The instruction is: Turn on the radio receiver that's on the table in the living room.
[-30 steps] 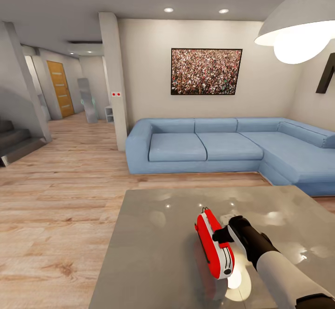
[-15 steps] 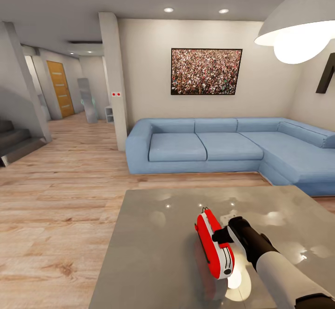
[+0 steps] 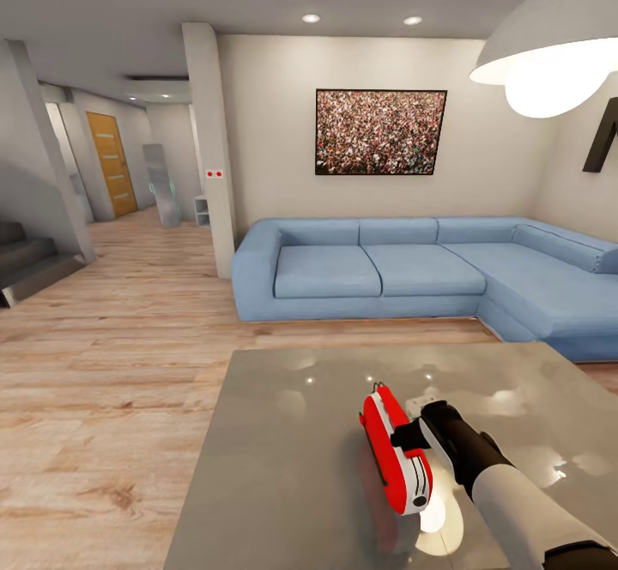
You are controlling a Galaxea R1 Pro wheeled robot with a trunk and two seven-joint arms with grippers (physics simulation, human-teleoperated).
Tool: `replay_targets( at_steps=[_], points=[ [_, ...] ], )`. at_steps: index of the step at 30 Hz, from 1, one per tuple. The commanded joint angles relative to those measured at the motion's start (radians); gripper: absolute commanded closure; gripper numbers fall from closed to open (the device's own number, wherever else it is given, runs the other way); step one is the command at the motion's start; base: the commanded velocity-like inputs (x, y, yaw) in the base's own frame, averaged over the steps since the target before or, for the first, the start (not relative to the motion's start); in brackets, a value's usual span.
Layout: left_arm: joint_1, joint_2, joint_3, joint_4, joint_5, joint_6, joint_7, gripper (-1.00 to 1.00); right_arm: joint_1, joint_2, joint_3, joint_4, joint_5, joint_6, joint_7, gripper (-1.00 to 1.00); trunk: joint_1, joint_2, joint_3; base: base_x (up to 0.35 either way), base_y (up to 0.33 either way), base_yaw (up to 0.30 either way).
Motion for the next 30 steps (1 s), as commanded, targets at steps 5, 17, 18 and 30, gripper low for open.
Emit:
replay_targets(
  at_steps=[5, 17, 18, 30],
  points=[
    [0.0, -0.001, 0.0, 0.0, 0.0, 0.0, 0.0, -1.0, 0.001, 0.002, 0.001, 0.014, 0.001, 0.0, 0.001, -1.0, 0.008, -0.014, -0.006, 0.0, 0.0, 0.0],
    [0.0, -0.001, 0.0, 0.0, 0.0, 0.0, 0.0, -1.0, 0.001, 0.004, 0.001, 0.032, 0.003, 0.0, 0.0, 1.0, 0.008, -0.014, -0.006, 0.0, 0.0, 0.0],
    [0.0, -0.001, 0.0, 0.0, 0.0, 0.0, 0.0, -1.0, 0.001, 0.004, 0.001, 0.032, 0.003, 0.0, 0.0, 1.0, 0.008, -0.014, -0.006, 0.0, 0.0, 0.0],
    [0.0, -0.001, -0.001, 0.0, 0.0, 0.0, 0.0, -1.0, 0.001, 0.004, 0.002, 0.032, 0.007, 0.0, -0.001, 1.0, 0.008, -0.014, -0.006, 0.0, 0.0, 0.0]
  ],
)
